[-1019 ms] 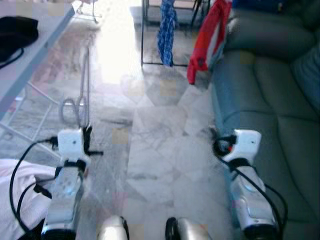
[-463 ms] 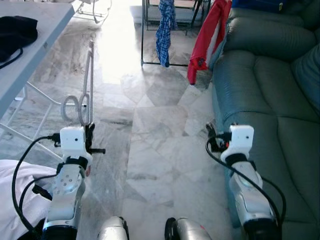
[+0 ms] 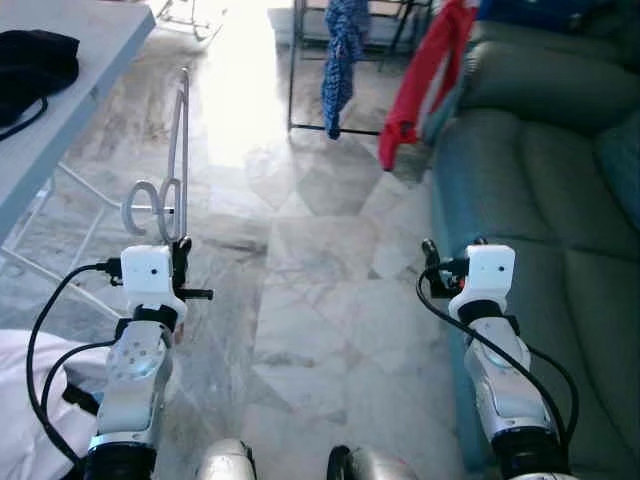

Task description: Hang hanger

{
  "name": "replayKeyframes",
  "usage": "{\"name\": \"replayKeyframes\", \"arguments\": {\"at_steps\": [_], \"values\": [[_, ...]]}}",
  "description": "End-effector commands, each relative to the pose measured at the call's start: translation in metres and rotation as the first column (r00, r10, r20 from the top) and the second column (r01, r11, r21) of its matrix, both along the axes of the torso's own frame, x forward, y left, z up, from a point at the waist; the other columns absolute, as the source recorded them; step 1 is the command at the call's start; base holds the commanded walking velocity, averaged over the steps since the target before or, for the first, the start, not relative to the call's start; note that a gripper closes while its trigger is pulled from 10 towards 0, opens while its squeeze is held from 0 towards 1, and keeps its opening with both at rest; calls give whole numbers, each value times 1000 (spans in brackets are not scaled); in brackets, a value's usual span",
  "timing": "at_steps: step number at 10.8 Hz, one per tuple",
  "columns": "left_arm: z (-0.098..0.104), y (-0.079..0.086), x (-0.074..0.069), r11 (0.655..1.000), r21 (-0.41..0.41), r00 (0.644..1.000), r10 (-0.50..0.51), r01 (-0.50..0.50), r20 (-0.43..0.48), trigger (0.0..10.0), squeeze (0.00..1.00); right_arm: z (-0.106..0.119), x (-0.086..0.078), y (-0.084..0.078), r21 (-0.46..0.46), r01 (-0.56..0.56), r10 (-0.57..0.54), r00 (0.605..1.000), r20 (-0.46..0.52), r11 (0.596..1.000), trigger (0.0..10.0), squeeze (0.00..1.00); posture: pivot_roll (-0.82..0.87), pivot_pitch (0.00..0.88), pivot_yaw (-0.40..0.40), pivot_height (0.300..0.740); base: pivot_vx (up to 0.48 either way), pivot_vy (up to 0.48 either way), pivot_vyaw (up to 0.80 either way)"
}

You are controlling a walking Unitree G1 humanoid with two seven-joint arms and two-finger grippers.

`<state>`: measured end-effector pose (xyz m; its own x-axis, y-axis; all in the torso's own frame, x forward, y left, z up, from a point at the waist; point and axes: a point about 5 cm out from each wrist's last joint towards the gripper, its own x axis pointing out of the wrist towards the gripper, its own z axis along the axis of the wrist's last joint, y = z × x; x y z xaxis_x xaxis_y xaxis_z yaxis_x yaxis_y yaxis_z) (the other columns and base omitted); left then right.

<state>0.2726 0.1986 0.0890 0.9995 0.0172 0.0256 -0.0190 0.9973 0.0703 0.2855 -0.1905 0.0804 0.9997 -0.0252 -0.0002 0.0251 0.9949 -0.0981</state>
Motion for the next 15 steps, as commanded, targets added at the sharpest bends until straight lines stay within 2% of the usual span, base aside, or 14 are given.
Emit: {"name": "replayKeyframes", "arguments": {"at_steps": [1,2,5,7,10,13,15], "values": [[-1,-2,1,1000,-3,1000,-11,11,1,10000,0,0,0,-1,-10,-4,4,1000,4,1000,10000,0,1,125,-55,740,356,0,0],[0,-4,4,1000,-10,1000,-10,10,7,10000,0,1,0,4,11,-48,48,999,8,999,10000,0,-1,120,-59,740,356,0,0],[3,-13,15,1000,-24,1000,-5,5,29,10000,0,10,13,-4,-15,-40,40,999,29,999,10000,0,-17,108,-83,740,359,0,0],[-2,-17,13,999,-47,1000,10,-9,25,10000,0,13,13,-5,-27,-53,54,998,35,998,10000,0,-23,108,-94,740,351,0,0],[-4,-15,12,999,-37,1000,12,-11,26,10000,0,9,11,4,-26,-84,84,996,32,996,10000,0,-18,119,-92,740,477,0,794],[-4,-14,11,1000,-29,1000,12,-12,26,10000,0,8,10,3,-19,-87,88,996,29,996,10000,0,-12,129,-88,740,472,0,794],[-5,-17,9,1000,-11,1000,-3,3,23,10000,0,6,11,3,-6,-73,74,997,22,997,10000,0,-6,134,-85,740,480,0,0]]}}
